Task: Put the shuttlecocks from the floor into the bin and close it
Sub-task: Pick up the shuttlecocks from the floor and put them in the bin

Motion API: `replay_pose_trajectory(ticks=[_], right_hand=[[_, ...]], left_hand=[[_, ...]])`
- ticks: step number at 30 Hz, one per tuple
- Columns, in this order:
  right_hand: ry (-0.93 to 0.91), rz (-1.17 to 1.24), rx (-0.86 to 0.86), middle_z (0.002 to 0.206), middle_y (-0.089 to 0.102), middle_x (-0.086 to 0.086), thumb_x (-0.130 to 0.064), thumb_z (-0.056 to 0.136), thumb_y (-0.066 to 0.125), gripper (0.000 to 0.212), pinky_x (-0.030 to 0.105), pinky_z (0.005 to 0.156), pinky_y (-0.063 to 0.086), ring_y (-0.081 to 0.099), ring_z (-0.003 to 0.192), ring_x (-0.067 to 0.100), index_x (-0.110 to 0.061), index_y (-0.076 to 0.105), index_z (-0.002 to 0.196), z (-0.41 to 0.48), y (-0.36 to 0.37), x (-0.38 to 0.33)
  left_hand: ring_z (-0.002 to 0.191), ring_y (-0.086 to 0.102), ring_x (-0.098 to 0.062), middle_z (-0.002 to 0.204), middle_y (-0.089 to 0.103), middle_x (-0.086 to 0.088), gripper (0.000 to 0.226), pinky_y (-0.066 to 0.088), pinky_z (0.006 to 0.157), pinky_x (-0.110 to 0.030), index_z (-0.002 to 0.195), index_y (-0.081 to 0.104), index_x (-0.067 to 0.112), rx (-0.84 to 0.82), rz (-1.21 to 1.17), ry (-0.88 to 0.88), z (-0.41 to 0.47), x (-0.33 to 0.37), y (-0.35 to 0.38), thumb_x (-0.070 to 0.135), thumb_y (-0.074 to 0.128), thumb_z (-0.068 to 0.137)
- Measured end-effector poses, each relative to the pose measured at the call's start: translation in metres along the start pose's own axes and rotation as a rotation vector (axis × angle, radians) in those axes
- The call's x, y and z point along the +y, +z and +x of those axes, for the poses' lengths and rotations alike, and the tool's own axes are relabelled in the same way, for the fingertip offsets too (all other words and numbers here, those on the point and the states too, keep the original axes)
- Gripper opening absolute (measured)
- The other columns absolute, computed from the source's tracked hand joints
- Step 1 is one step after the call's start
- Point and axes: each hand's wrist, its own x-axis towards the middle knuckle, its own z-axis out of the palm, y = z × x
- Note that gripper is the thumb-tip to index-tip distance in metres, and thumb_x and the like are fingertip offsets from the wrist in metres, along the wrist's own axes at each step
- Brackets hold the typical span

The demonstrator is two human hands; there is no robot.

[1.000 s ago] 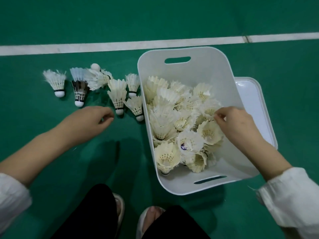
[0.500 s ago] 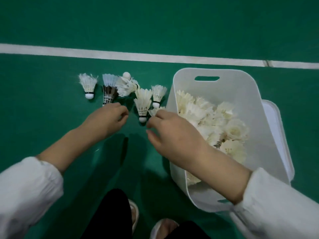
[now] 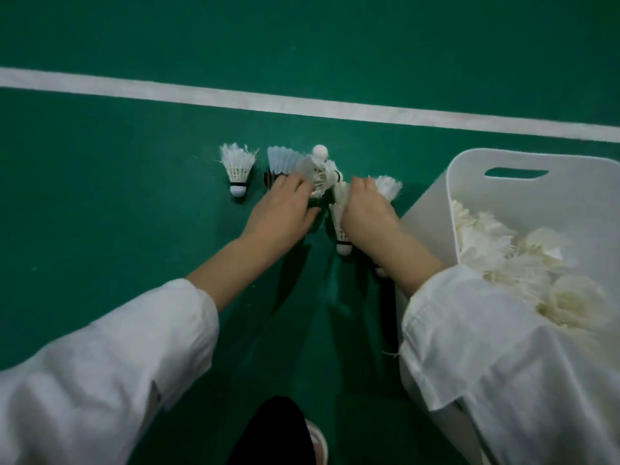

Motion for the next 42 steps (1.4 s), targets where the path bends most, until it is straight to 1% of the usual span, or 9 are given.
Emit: replay_pose_trajectory(ticks=[7,14,17,20,25,30,34,38,42], right_hand=[[0.017,-0.019,-0.071,0.120,0.044,0.016,-0.013,0.090,0.048,0.026,0.038,0.089,0.043,0.052,0.107,0.035,-0.003,0.052,0.114,0.002,0.002,0.003],[0.009,0.033,-0.139,0.098,0.066,0.013,-0.021,0.087,0.053,0.019,0.029,0.070,0.041,0.060,0.091,0.030,-0.007,0.062,0.097,-0.022,0.002,0.002],[0.020,0.122,-0.094,0.091,0.066,0.012,-0.023,0.086,0.055,0.016,0.027,0.067,0.039,0.060,0.088,0.030,-0.009,0.061,0.084,-0.041,-0.009,0.002],[0.062,0.281,-0.036,0.082,0.066,0.010,-0.023,0.083,0.059,0.018,0.028,0.065,0.041,0.061,0.082,0.029,-0.017,0.053,0.067,-0.065,-0.010,0.003],[0.077,0.420,0.058,0.079,0.064,0.007,-0.022,0.086,0.057,0.016,0.037,0.070,0.048,0.058,0.080,0.028,-0.011,0.057,0.075,-0.091,-0.002,0.000],[0.062,0.541,0.211,0.083,0.064,0.007,-0.023,0.090,0.055,0.017,0.033,0.070,0.044,0.058,0.081,0.023,-0.009,0.058,0.082,-0.094,-0.011,0.008],[0.029,0.665,0.298,0.078,0.063,0.002,-0.020,0.089,0.058,0.015,0.020,0.061,0.038,0.057,0.076,0.016,-0.010,0.059,0.078,-0.096,-0.013,0.005],[0.014,0.746,0.345,0.080,0.063,0.000,-0.020,0.089,0.058,0.013,0.020,0.063,0.041,0.059,0.077,0.014,-0.016,0.056,0.077,-0.099,-0.016,0.002],[0.021,0.775,0.360,0.075,0.058,-0.011,-0.023,0.090,0.057,0.017,0.023,0.068,0.043,0.061,0.079,0.015,-0.024,0.051,0.074,-0.100,-0.027,0.004]], left_hand=[[0.109,0.043,-0.024,0.119,0.052,-0.008,0.037,0.037,0.090,-0.035,0.122,0.052,0.011,0.028,0.015,-0.014,0.014,-0.001,0.015,0.034,0.048,0.093],[0.107,0.042,-0.023,0.115,0.054,-0.006,0.043,0.038,0.088,-0.036,0.115,0.057,0.013,-0.011,0.015,-0.016,0.013,0.000,0.020,0.046,0.050,0.088],[0.103,0.044,-0.023,0.110,0.056,-0.007,0.052,0.037,0.085,-0.036,0.112,0.060,0.011,-0.031,-0.076,-0.116,0.012,0.008,0.019,0.054,0.040,0.090],[0.085,0.057,-0.027,0.086,0.063,-0.009,0.053,0.042,0.069,-0.036,0.086,0.063,0.008,-0.044,-0.308,-0.327,0.020,0.022,0.016,0.055,0.039,0.091],[0.075,0.064,-0.023,0.084,0.069,-0.007,0.026,0.053,0.075,-0.038,0.091,0.068,0.009,-0.002,-0.587,-0.524,0.032,0.021,0.019,0.031,0.054,0.091],[0.071,0.053,-0.012,0.084,0.060,-0.004,0.015,0.041,0.065,-0.026,0.087,0.064,0.010,0.223,-0.662,-0.458,0.010,0.016,0.005,0.021,0.054,0.090],[0.067,0.057,-0.017,0.081,0.049,0.001,0.011,0.053,0.056,-0.024,0.094,0.046,0.009,0.275,-0.852,-0.423,-0.030,0.004,-0.020,0.019,0.042,0.097],[0.057,0.045,-0.004,0.071,0.033,0.001,0.013,0.057,0.056,-0.024,0.086,0.042,0.015,0.333,-0.931,-0.402,-0.070,-0.011,-0.043,0.013,0.039,0.099],[0.069,0.057,-0.006,0.084,0.050,-0.004,0.022,0.055,0.047,-0.026,0.082,0.043,0.015,0.152,-1.191,-0.590,-0.091,-0.021,-0.051,0.005,0.033,0.099]])
